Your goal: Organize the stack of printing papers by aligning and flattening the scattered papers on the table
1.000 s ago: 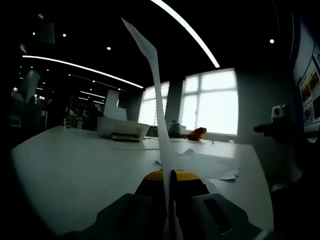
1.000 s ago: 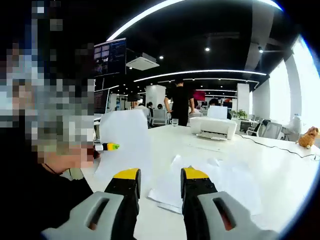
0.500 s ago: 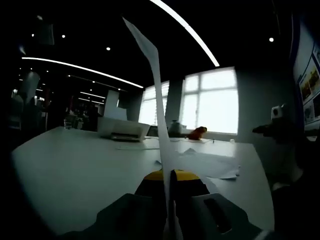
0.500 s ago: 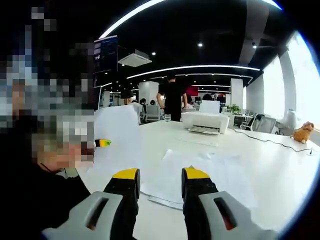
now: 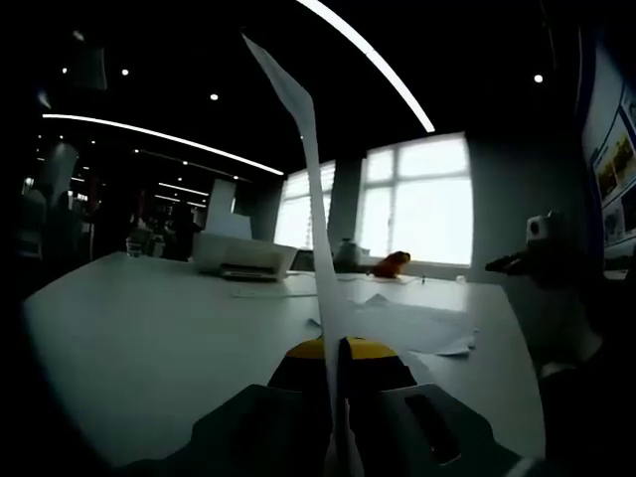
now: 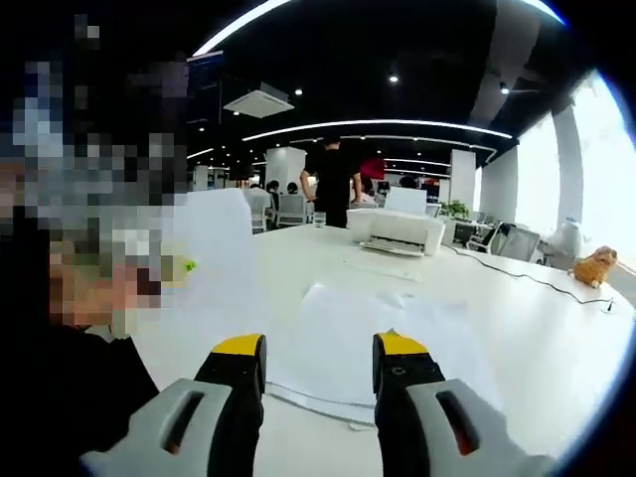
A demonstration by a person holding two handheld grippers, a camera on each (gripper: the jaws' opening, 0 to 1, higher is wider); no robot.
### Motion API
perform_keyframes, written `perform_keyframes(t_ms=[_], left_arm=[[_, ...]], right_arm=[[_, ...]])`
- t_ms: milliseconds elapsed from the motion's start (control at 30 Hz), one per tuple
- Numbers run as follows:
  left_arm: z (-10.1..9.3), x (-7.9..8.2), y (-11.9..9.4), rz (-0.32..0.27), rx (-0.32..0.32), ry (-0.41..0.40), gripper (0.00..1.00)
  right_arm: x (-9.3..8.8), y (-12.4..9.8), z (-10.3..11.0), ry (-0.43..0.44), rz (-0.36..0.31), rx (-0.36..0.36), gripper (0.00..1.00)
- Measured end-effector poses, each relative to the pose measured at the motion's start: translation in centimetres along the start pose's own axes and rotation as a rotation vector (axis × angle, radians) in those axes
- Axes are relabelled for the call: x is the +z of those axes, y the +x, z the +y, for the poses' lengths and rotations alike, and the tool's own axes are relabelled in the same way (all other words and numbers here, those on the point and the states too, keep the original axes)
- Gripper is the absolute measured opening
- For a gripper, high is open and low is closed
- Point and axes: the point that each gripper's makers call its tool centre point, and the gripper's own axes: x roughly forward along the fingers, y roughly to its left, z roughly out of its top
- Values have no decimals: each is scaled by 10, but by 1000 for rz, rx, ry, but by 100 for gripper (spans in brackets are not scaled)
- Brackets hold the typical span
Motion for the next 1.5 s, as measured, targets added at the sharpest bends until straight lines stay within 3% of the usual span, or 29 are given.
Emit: perform_keyframes(t_ms=[1500], left_arm=[[0, 0, 1, 7, -5, 3, 6]], right_arm=[[1, 107, -42, -13, 140, 18, 54]])
